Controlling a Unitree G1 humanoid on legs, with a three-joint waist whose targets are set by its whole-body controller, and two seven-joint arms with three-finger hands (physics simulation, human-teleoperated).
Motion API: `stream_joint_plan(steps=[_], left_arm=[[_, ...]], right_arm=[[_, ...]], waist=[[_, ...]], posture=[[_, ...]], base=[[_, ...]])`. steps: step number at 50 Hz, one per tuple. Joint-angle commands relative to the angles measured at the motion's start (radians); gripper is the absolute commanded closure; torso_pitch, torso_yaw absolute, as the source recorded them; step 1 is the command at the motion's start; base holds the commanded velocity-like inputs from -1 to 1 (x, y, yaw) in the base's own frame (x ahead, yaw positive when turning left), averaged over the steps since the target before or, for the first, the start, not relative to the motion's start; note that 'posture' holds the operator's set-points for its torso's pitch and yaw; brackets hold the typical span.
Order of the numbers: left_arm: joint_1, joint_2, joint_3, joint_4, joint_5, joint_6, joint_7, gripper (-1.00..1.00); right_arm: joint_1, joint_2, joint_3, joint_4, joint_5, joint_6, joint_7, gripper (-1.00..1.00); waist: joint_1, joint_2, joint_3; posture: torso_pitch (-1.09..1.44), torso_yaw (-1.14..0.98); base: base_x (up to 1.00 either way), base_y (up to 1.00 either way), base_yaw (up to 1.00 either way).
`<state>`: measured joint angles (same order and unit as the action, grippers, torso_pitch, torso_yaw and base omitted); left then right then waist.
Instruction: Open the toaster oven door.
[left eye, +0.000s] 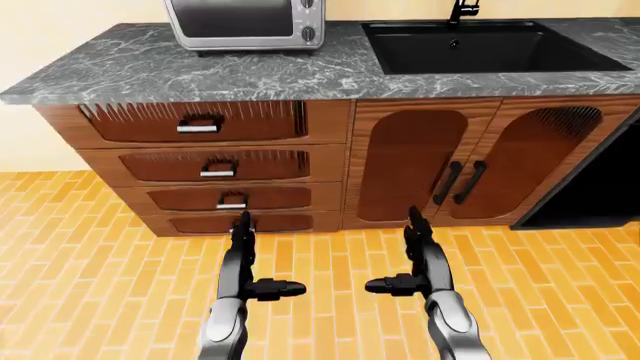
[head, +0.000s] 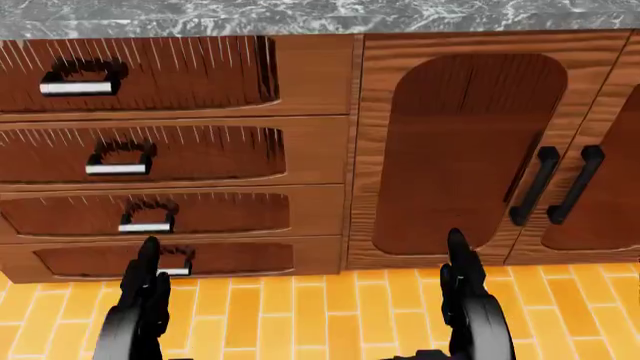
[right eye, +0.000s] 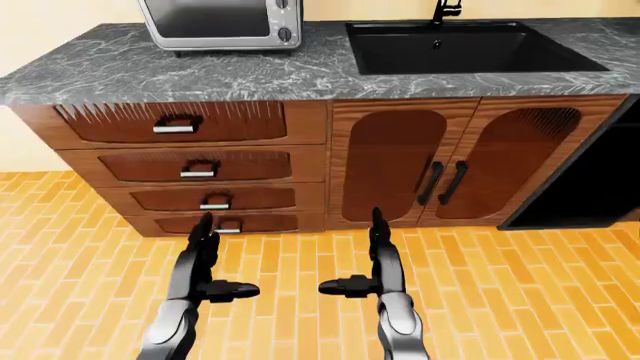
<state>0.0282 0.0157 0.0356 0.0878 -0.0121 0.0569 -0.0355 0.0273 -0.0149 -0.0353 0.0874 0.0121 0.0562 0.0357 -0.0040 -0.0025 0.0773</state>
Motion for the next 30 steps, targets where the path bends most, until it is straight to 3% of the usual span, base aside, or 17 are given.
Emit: stream_joint_plan(steps=[1, 3, 4, 5, 7, 8, 9, 10, 13, 19, 30], left_arm=[[-0.025, 0.005, -0.002, -0.11, -0.005, -0.035, -0.007, -1.0], [-0.026, 0.006, 0.0, -0.111, -0.001, -0.035, -0.007, -1.0], [-0.026, 0.006, 0.002, -0.111, 0.0, -0.034, -0.008, -1.0], [-0.027, 0.007, 0.004, -0.108, 0.0, -0.033, -0.008, -1.0], [-0.031, 0.008, 0.007, -0.1, 0.001, -0.038, -0.009, -1.0], [-0.032, 0.008, 0.007, -0.098, 0.002, -0.039, -0.009, -1.0], [-0.032, 0.008, 0.007, -0.096, 0.002, -0.04, -0.011, -1.0], [-0.033, 0.008, 0.008, -0.095, 0.001, -0.04, -0.011, -1.0], [-0.036, 0.008, 0.007, -0.111, 0.001, -0.025, -0.011, -1.0], [-0.04, 0.007, 0.005, -0.175, 0.001, 0.026, -0.007, -1.0], [-0.15, 0.036, 0.045, -0.414, -0.021, 0.277, -0.002, -1.0]], right_arm=[[-0.036, -0.006, 0.002, -0.06, -0.001, -0.08, 0.007, -1.0], [-0.038, -0.004, 0.001, -0.073, 0.001, -0.075, 0.005, -1.0], [-0.037, -0.002, -0.001, -0.081, 0.014, -0.071, 0.011, -1.0], [-0.035, -0.001, -0.002, -0.088, 0.018, -0.067, 0.008, -1.0], [-0.026, 0.003, 0.001, -0.136, 0.036, -0.029, 0.011, -1.0], [-0.058, -0.006, -0.013, -0.041, 0.041, -0.094, 0.024, -1.0], [-0.074, -0.013, -0.021, 0.009, 0.043, -0.131, 0.031, -1.0], [0.0, -0.005, 0.005, -0.219, 0.036, 0.027, 0.016, -1.0], [0.038, -0.007, 0.012, -0.385, 0.017, 0.149, 0.017, -1.0], [-0.003, -0.004, 0.004, -0.349, 0.008, 0.137, 0.03, -1.0], [-0.077, -0.02, -0.009, -0.538, -0.021, 0.318, 0.029, -1.0]], waist=[[-0.002, -0.008, -0.001], [0.007, 0.0, -0.062], [0.007, 0.0, -0.052], [0.006, -0.006, -0.017], [0.008, -0.007, -0.069], [0.009, -0.007, -0.076], [0.009, -0.005, -0.072], [0.006, -0.004, -0.073], [0.016, -0.007, -0.079], [0.007, -0.006, -0.085], [0.008, -0.001, -0.091]], posture=[[0.0, 0.0], [0.0, 0.0], [0.0, 0.0], [0.0, 0.0], [0.0, 0.0], [0.0, 0.0], [0.0, 0.0], [0.0, 0.0], [0.0, 0.0], [0.0, 0.0], [0.0, 0.0]], base=[[0.0, 0.0, 0.0], [0.0, 0.0, 0.0], [0.0, 0.0, 0.0], [0.0, 0.0, 0.0], [0.0, 0.0, 0.0], [0.0, 0.0, 0.0], [0.0, 0.0, 0.0], [0.0, 0.0, 0.0], [0.0, 0.0, 0.0], [0.0, 0.0, 0.0], [0.0, 0.0, 0.0]])
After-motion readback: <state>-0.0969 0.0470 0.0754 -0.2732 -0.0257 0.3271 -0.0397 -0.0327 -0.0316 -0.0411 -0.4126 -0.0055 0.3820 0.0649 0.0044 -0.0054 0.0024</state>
